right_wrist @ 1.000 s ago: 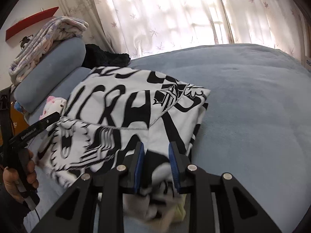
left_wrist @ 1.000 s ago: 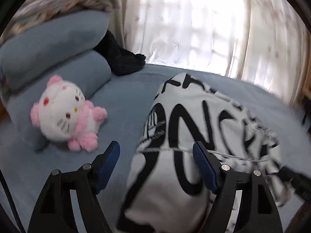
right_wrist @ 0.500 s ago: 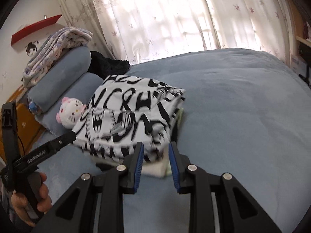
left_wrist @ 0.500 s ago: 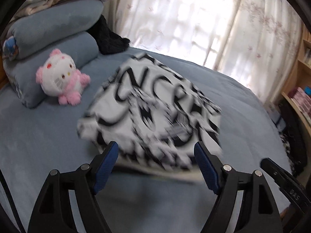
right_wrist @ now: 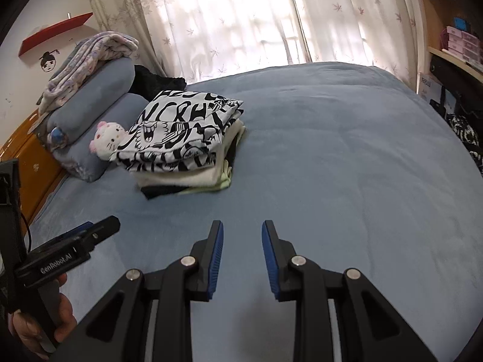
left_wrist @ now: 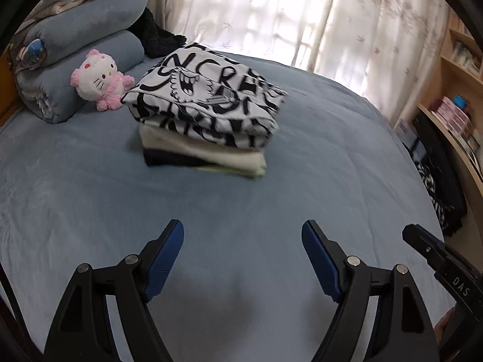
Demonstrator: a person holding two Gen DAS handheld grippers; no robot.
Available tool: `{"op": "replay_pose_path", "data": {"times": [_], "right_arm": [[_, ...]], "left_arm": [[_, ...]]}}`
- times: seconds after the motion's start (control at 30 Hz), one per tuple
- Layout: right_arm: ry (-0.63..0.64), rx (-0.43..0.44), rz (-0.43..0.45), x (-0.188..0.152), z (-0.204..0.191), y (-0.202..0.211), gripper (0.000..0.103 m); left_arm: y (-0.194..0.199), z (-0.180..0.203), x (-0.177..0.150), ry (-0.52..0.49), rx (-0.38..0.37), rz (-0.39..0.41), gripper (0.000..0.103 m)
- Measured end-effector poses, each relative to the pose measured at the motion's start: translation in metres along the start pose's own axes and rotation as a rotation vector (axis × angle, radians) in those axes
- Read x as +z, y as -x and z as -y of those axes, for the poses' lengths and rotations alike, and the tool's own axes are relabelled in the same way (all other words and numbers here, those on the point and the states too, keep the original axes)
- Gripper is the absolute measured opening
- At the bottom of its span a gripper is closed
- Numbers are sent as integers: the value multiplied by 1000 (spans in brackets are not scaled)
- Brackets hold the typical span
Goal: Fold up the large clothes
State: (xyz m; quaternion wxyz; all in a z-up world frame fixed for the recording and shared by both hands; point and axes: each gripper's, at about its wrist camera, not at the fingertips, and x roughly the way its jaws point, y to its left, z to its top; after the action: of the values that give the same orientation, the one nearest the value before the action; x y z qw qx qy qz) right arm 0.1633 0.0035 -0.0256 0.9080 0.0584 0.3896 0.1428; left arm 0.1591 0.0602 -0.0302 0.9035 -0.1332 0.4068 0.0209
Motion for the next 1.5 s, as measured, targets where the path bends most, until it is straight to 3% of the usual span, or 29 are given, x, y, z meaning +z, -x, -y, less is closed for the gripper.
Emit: {"op": "replay_pose_path", "data": {"times": [0.13,0.3,0.47,0.6,0.73,0.9,1.5], "right_arm": [[41,-6,8,-17,-2,35,26],[40,56,24,-34,3,82,26],[44,33,41,-49,10,112,30],[44,39,-4,-66,15,126,32],[44,19,31,-77,17,149,32],[35,-74,60,-88,18,152,32],[-5,-43,38,-94,17,141,32]], "left_arm": [[28,27,-28,-49,-19,-11,80],[56,47,-51,-71,-41,-23,80],[82,64,-72,-96,-56,-25,80],[100,73,-84,-132,-51,-27,80],[116,80,-91,-147,-58,-7,80],[127,88,-97,-166,-55,2,80],[136,97,-107,-186,-1,34,81]]}}
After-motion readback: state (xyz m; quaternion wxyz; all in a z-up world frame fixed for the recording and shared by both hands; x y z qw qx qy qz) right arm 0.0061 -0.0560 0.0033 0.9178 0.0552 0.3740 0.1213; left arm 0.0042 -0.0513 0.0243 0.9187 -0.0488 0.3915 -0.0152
